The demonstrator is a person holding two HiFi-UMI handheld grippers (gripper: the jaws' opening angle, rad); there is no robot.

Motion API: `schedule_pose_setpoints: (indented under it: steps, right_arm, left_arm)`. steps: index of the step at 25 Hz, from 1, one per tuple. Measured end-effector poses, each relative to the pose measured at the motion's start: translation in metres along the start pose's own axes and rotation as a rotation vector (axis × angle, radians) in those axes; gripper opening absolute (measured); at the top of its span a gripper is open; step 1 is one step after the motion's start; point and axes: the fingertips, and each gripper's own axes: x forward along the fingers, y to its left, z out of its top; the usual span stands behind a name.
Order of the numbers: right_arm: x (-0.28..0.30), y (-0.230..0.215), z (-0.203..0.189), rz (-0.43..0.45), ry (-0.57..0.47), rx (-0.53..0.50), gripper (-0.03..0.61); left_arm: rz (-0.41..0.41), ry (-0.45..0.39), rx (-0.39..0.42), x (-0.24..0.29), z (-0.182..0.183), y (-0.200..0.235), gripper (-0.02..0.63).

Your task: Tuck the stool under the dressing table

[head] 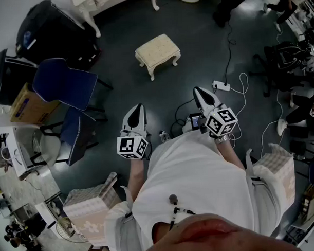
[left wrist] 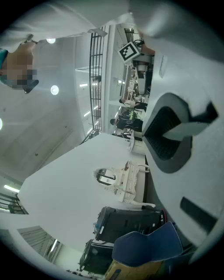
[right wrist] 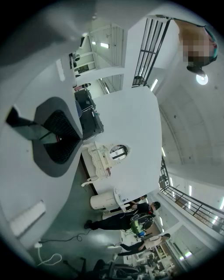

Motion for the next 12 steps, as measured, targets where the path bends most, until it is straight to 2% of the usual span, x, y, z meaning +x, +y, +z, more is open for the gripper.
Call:
schedule_pose_setpoints:
  steps: [3, 7, 12]
  right_arm:
    - [-0.009, -0.003, 0.0, 0.005, -0.014, -0.01, 0.008]
    - [-0.02, -0.005, 0.006, 0.033, -0.034, -0.04, 0.008]
    - [-0.053, -0.047, 0.017, 0.043, -0.009, -0.038, 0.008]
  left_arm:
    - [0.024, 0.01, -0.002, -0.008, -0.01, -0.006, 0.006]
    - [0.08, 0.023, -0.06, -0.016, -0.022, -0.016, 0.006]
    - [0.053, 0.036, -0.057, 0.017, -0.029, -0.078, 0.006]
